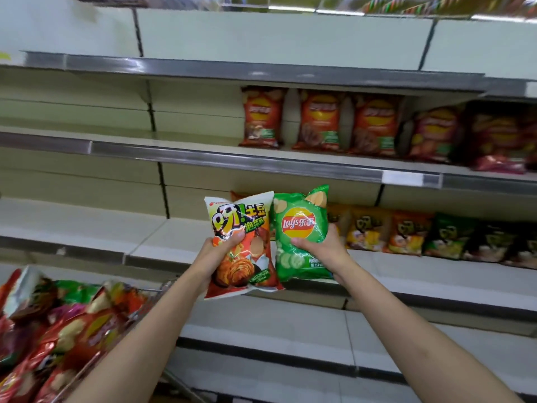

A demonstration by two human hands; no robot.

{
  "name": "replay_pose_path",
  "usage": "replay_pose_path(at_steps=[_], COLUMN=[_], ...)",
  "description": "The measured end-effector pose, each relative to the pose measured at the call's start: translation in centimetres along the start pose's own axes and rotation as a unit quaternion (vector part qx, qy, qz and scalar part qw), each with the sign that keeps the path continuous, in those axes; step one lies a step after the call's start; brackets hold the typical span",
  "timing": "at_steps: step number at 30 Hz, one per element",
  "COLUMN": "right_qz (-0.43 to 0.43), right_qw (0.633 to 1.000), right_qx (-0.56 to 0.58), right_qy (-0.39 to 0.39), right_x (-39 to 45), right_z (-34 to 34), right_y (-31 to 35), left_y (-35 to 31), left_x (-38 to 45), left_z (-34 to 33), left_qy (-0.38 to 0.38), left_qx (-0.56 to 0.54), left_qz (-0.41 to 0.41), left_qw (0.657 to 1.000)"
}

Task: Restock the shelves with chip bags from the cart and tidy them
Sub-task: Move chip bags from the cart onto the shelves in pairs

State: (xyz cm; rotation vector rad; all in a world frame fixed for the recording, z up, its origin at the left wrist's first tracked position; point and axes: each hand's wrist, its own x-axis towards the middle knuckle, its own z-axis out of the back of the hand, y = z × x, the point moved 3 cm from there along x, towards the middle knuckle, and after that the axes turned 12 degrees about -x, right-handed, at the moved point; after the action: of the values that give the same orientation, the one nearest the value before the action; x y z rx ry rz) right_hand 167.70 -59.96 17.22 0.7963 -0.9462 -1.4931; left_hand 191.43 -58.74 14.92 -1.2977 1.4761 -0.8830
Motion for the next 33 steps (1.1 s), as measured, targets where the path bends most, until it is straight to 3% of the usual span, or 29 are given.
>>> replay_pose_path(at_steps=[10,26,33], right_qz=[0.013,-0.014,-0.053], right_qw=[0.996,0.972,0.953], right_qx=[0.008,0.027,0.027], right_qy=[-0.087,-0.234,-0.298], right_x=[-4.0,-11.6,-14.9], right_z=[16.8,40.0,48.0], right_y=[-4.1,-13.7,-17.5], left_y=[0.7,7.8,10.4], left_x=[-2.6,-7.6,-8.9], left_z=[-16.1,-41.4,-51.1], left_qy=[0.064,0.123,0.244], left_qx=[0.052,0.123,0.122], left_qz=[-0.047,-0.073,-0.058], left_qw=[0.995,0.982,0.96])
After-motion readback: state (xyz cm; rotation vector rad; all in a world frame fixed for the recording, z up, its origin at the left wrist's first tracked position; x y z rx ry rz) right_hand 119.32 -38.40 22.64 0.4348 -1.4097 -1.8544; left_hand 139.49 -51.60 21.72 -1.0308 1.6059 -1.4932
